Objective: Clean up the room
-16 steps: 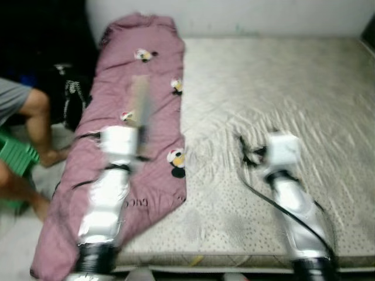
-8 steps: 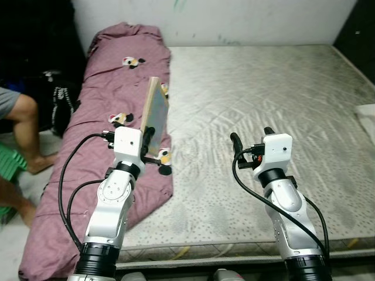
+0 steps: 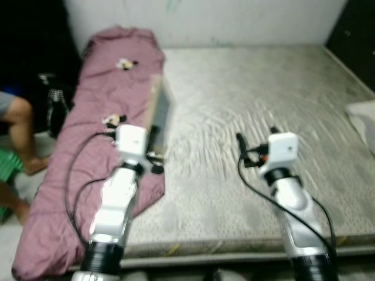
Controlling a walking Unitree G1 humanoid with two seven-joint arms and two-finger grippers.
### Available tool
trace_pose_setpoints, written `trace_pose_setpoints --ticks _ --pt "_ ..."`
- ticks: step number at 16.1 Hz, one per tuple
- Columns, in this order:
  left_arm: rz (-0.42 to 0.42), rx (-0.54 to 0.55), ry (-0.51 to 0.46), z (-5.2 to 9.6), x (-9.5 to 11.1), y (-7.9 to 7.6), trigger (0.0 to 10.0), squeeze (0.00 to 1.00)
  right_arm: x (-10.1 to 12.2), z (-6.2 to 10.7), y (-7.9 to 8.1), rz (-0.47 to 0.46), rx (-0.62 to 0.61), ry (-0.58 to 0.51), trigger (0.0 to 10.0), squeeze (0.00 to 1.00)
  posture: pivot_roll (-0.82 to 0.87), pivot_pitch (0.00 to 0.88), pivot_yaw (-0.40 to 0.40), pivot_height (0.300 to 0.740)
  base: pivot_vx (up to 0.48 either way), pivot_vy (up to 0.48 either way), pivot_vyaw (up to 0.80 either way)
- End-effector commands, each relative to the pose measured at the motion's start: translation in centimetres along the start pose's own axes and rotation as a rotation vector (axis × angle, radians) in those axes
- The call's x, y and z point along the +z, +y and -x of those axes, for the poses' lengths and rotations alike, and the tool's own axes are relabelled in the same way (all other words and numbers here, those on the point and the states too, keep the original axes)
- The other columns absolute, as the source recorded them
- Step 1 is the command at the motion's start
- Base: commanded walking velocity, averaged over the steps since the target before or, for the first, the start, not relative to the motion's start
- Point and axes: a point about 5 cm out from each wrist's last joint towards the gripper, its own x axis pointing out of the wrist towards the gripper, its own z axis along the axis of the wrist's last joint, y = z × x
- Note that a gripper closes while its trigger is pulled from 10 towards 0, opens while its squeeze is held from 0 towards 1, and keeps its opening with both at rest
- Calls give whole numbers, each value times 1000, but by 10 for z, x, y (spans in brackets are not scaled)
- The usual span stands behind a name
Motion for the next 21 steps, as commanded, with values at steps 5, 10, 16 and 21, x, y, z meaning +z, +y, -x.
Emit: trace_pose_setpoints --ticks 5,10,16,21 --pt "-15 24 -32 -1 6 7 10000 0 0 -2 5 -9 20 2 10000 0 -43 0 13 740 0 -450 0" --pt "-14 30 -40 -3 7 8 10000 0 1 -6 5 -26 10 -6 10000 0 -37 0 8 740 0 -480 0" --pt "-18 20 -38 -3 7 5 10000 0 -1 -5 6 -5 20 2 10000 0 -31 0 4 740 0 -404 0" --pt "9 22 -31 4 4 11 10000 0 -2 -6 9 -3 23 0 10000 0 -18 0 8 740 0 0 0"
